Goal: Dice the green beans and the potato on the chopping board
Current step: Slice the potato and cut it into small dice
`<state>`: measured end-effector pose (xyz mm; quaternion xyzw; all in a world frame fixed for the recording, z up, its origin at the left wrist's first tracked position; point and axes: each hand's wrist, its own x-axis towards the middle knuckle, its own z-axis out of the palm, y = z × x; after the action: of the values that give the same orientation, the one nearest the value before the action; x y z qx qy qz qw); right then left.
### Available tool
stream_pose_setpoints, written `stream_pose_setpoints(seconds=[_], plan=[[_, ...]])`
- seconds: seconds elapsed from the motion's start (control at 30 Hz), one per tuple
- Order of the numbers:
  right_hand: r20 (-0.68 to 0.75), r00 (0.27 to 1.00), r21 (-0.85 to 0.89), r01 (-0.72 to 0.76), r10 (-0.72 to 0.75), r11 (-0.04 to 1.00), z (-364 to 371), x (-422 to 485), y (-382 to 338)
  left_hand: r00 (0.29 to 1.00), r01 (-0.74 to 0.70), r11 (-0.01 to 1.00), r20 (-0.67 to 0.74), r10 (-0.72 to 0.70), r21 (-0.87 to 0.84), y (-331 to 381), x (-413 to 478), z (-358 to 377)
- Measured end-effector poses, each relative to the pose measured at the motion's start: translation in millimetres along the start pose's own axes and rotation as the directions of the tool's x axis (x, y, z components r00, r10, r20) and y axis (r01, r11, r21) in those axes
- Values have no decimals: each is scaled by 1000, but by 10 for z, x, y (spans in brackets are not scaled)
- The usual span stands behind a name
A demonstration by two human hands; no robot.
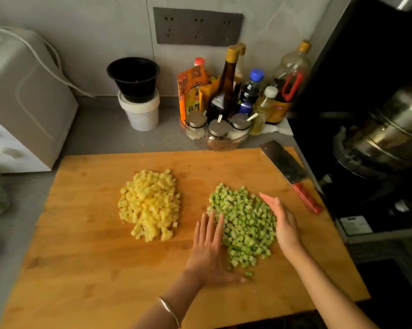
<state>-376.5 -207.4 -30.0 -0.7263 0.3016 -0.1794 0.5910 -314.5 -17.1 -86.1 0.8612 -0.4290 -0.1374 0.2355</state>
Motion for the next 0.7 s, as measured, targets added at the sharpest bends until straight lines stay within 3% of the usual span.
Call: stream_pose_setpoints(seconds=[0.2, 0.37, 0.47, 0.6, 0.7], plan=[[-117, 992, -134, 22, -38, 991, -523, -127, 351, 992, 120, 979, 25, -126, 167, 219, 199, 144], [-177, 982, -98, -76, 58, 992, -531, -112, 596, 977, 212, 976, -33, -210, 49, 292, 478, 201], [-177, 977, -42, -126, 117, 991, -323, -110, 666, 978, 205, 977, -48, -202, 67, 355, 568, 242], [-86, 992, -45, -97, 93, 994, -96, -66, 616, 981, 148, 988, -118, -153, -46, 320, 484, 256], [-57, 998, -47, -31, 28, 998, -200, -99, 635, 953, 154, 955, -217, -211, -252, 269, 451, 177]])
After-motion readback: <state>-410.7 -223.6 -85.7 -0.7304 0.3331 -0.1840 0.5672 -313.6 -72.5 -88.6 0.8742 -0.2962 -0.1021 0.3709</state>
